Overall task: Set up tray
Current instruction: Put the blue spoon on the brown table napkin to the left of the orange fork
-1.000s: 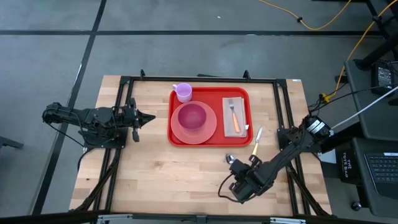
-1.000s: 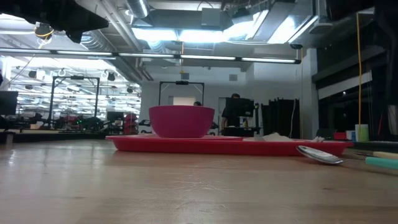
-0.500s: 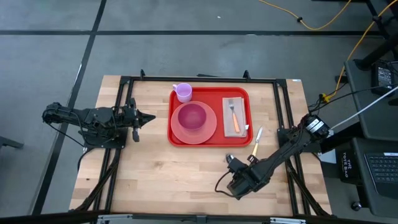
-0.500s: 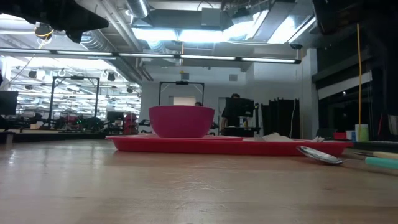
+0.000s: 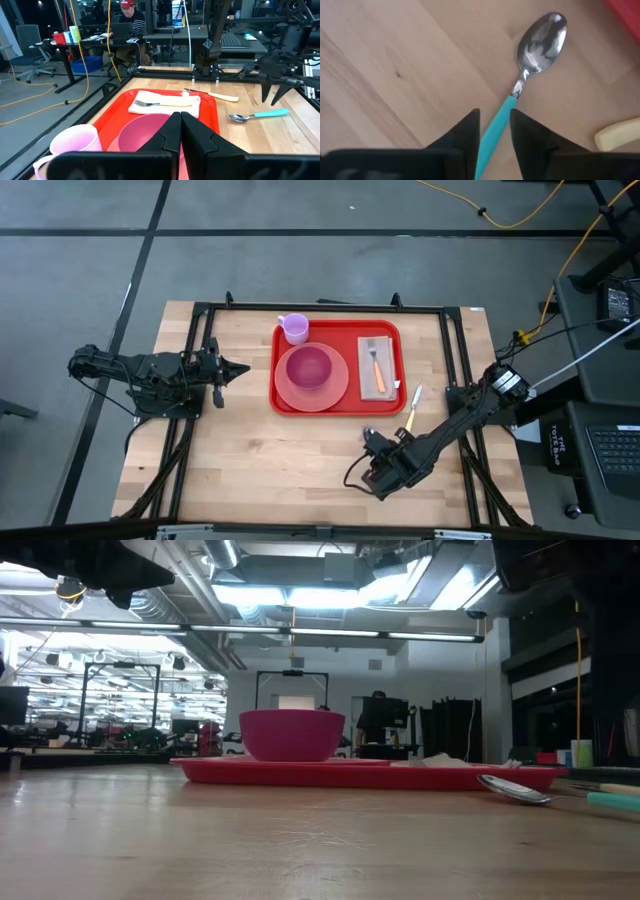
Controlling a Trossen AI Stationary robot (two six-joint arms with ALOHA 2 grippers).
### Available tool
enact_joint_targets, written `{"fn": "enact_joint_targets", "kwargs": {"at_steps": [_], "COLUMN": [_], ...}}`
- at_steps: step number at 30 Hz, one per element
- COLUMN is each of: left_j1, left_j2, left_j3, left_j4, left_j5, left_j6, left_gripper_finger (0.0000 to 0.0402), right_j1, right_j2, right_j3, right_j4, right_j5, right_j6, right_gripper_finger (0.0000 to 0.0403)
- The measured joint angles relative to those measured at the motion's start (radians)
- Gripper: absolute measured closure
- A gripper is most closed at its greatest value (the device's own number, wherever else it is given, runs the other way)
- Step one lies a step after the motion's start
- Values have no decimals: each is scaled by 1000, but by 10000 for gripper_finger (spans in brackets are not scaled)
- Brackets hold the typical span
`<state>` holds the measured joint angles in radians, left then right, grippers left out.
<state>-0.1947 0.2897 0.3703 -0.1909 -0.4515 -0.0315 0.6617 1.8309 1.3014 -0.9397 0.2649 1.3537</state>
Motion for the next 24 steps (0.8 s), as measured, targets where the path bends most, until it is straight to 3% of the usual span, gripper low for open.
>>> {"fn": "enact_joint_targets", "kwargs": {"at_steps": [9,15,24], "left_j1": [0,0,0], "left_j2": [0,2,4], "left_j3": [0,0,0], "left_j4": [0,-1,-6], "left_j5": [0,0,0], "left_j6": [0,0,0], "left_gripper_finger": [395,394,398], "right_j1": [-1,4,-7], "right_j2": [0,6,7], "right_j3": [0,-65,-171], "right_j4": [3,65,169], "right_j5": [-4,-54,-49], "right_j6": [24,60,55], "right_gripper_finger": [238,235,235]}}
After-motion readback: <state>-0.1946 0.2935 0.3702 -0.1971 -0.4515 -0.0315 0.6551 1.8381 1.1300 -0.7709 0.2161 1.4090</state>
